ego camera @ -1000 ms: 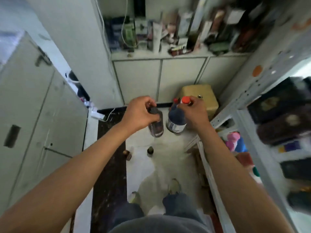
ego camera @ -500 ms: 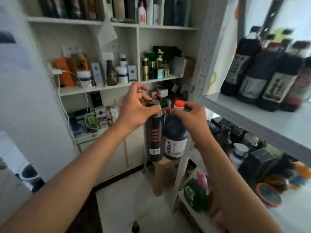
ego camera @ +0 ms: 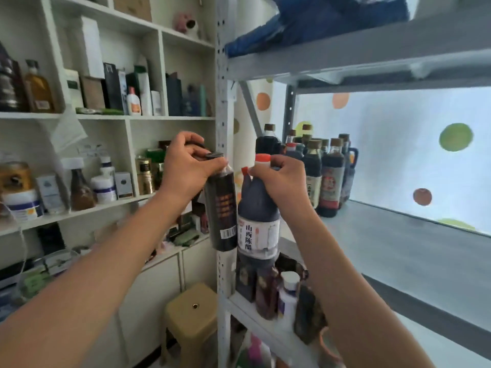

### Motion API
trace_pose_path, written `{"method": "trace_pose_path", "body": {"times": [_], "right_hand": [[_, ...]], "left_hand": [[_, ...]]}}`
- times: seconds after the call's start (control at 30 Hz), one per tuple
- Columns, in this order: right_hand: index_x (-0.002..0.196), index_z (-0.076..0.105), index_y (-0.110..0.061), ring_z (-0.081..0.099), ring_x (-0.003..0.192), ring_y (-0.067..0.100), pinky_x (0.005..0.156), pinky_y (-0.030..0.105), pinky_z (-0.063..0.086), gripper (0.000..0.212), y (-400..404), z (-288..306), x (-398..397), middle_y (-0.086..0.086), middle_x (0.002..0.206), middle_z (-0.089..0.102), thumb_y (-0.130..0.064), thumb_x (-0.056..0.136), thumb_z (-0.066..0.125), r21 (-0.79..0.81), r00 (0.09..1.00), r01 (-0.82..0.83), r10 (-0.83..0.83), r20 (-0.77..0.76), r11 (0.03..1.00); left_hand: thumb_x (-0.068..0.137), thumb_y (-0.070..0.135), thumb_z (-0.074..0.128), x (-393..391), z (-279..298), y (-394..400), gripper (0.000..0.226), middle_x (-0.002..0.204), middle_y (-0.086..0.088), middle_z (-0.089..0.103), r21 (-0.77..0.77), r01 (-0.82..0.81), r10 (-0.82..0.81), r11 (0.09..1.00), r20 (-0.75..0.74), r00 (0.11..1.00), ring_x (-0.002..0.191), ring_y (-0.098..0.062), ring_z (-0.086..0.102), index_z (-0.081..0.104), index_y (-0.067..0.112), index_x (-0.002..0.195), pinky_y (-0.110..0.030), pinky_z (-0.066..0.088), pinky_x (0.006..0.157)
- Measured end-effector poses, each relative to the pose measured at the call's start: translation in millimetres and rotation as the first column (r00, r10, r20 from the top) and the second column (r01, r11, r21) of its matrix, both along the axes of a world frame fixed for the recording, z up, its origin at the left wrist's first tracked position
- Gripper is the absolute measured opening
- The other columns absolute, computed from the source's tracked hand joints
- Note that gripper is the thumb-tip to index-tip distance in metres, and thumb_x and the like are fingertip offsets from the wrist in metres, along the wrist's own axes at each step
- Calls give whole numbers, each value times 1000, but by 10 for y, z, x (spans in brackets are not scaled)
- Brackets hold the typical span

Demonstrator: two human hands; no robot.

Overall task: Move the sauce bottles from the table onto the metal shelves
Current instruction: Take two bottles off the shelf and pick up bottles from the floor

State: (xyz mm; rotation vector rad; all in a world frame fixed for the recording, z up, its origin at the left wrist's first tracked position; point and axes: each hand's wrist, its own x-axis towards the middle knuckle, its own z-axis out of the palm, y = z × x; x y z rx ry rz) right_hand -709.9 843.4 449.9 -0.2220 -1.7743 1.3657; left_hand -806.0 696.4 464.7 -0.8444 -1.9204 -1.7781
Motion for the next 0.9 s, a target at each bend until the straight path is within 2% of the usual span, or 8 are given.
{"method": "trace_pose_path", "body": {"times": [0.13, 0.23, 0.47, 0.6, 0.67, 0.77, 0.83, 0.9], "right_hand": [[80, 75, -19, 62, 60, -4, 50, 10, 46, 9, 377, 83, -4, -9, 71, 70, -22, 74, 81, 27, 987, 163, -163, -4, 986], [88, 76, -20, 64, 69, 2, 55, 17, 44, 16, 626, 60, -43, -9, 77, 71, -26, 73, 80, 34, 970, 244, -244, 5, 969], [76, 71, -14, 67, 67, 19, 58, 34, 52, 9, 1112, -38, -206, 1, 68, 69, -23, 76, 74, 33, 931, 365, -365, -1, 931], [87, 68, -18, 65, 69, 3, 57, 18, 44, 13, 1275, -132, -295, -10, 74, 69, -28, 83, 74, 111, 932, 363, -363, -20, 925], [97, 67, -22, 64, 74, -3, 61, 13, 44, 19, 1314, -219, -331, -15, 81, 70, -36, 85, 74, 143, 937, 349, -348, -32, 926], [97, 65, -24, 61, 78, 4, 68, 20, 49, 26, 1324, -458, -353, -14, 83, 65, -44, 84, 74, 123, 927, 373, -363, -94, 920], [85, 61, -19, 54, 79, 12, 68, 23, 44, 27, 1318, -650, -321, -11, 82, 55, -43, 85, 73, 128, 888, 458, -443, -125, 880], [90, 65, -16, 55, 87, 14, 71, 20, 44, 25, 1300, -859, -273, -12, 93, 50, -41, 90, 67, 70, 883, 466, -458, -101, 882]], "left_hand": [[62, 25, 89, -66, 88, 528, 55, 82, -1, 63, -9, -25, 24, 1000, -58, 998, 74, -11, 62, 50, 22, 101, -27, 53, 69], [64, 31, 86, -143, 92, 870, 49, 77, 1, 59, -74, -42, 33, 996, -127, 991, 71, -14, 59, 52, 23, 96, -27, 48, 63], [68, 33, 85, -267, -6, 1533, 45, 79, 5, 59, -111, -72, 61, 991, -102, 993, 71, -6, 57, 54, 19, 98, -17, 44, 58], [68, 42, 84, -369, -175, 1791, 47, 86, 5, 60, -111, -50, 47, 993, -28, 998, 80, -11, 60, 55, 19, 97, -27, 52, 68], [71, 41, 82, -413, -247, 1866, 46, 89, 8, 60, -85, -10, 12, 996, 23, 1000, 82, -7, 60, 55, 19, 101, -22, 50, 68], [75, 37, 81, -430, -428, 1919, 51, 104, 14, 60, -98, 118, -111, 988, 75, 991, 93, 0, 57, 52, 25, 114, -15, 45, 75], [78, 31, 79, -427, -626, 1926, 54, 124, 8, 58, -111, 180, -171, 978, 84, 982, 110, -4, 52, 50, 29, 124, -23, 46, 89], [81, 28, 76, -422, -843, 1899, 57, 132, 6, 53, -78, 167, -161, 983, 86, 983, 118, -8, 50, 48, 32, 129, -29, 45, 97]]}}
